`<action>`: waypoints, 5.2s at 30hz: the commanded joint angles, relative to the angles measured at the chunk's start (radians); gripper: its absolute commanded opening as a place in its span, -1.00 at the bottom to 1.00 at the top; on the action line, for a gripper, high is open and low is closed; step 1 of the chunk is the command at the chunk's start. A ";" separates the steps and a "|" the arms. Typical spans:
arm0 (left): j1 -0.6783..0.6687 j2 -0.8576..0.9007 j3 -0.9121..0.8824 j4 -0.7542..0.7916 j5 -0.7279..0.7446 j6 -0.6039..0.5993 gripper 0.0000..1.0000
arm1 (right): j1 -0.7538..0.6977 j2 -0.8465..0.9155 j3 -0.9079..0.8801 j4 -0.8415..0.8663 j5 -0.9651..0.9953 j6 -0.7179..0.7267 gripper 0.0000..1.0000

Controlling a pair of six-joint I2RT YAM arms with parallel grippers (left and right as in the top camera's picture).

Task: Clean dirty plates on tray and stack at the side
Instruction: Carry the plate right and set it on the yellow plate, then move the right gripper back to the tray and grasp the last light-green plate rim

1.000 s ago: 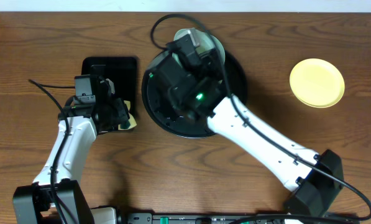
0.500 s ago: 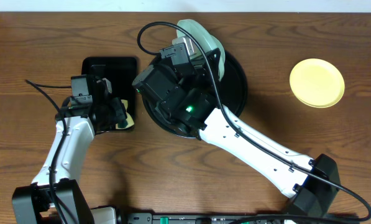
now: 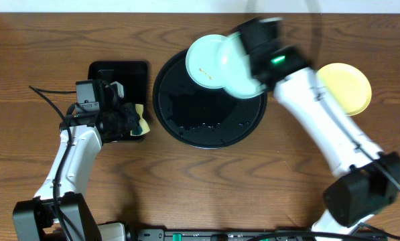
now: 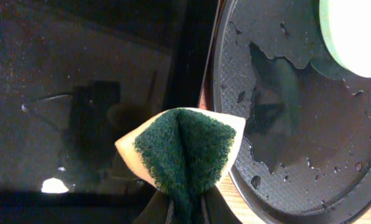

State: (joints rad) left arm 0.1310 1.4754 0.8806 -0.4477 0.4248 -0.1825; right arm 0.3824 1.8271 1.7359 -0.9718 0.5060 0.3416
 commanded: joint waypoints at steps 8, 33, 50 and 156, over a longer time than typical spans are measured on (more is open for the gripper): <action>0.005 -0.008 0.004 0.002 0.020 0.010 -0.85 | -0.588 0.031 0.011 -0.068 -0.445 -0.013 -0.98; 0.005 -0.008 0.004 0.036 0.020 0.014 -0.84 | -0.825 0.292 0.036 -0.040 -0.783 -0.300 0.55; 0.005 -0.008 0.004 0.037 0.020 0.014 -0.84 | -0.249 0.330 0.251 0.192 -0.759 -0.462 0.60; 0.005 -0.008 0.004 0.015 0.020 0.014 -0.84 | -0.029 0.466 0.092 -0.019 -0.545 -0.201 -0.70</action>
State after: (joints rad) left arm 0.1310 1.4754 0.8806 -0.4370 0.4393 -0.1822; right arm 0.3511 2.3058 1.8565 -1.0096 -0.0193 0.2108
